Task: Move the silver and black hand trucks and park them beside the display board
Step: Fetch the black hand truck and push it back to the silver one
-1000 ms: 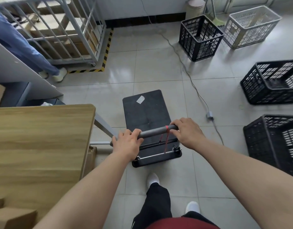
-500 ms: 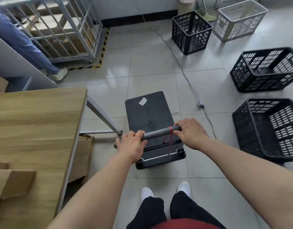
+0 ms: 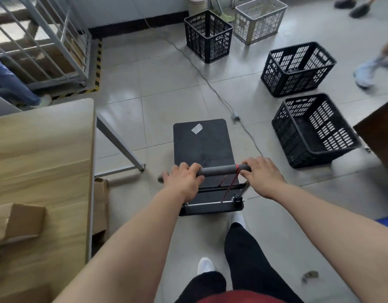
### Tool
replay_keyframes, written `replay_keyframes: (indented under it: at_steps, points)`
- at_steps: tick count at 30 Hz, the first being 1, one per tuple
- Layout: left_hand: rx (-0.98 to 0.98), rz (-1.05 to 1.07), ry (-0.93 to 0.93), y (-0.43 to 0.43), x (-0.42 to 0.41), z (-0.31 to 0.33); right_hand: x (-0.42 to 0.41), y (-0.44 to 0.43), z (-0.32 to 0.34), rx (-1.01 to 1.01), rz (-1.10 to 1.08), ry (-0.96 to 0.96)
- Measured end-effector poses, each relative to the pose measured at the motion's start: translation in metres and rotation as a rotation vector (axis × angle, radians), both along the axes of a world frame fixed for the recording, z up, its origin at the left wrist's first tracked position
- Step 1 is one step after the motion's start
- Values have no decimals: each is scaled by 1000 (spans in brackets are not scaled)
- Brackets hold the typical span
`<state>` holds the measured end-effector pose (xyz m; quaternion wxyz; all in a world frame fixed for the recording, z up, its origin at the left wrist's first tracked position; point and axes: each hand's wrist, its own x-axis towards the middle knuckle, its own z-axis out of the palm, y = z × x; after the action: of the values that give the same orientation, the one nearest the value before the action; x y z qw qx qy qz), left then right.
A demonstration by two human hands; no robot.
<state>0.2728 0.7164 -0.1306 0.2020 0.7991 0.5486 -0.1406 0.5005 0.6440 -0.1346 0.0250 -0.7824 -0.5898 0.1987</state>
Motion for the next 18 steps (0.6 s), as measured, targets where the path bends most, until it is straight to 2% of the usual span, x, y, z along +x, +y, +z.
replay_keyframes:
  at_steps: [8, 18]
  points:
    - [-24, -151, 6, -74, -3, 8, -17, -109, -3, -11, -147, -34]
    - [-18, -223, -3, -193, 10, 13, -13, -238, -2, -25, -252, 19]
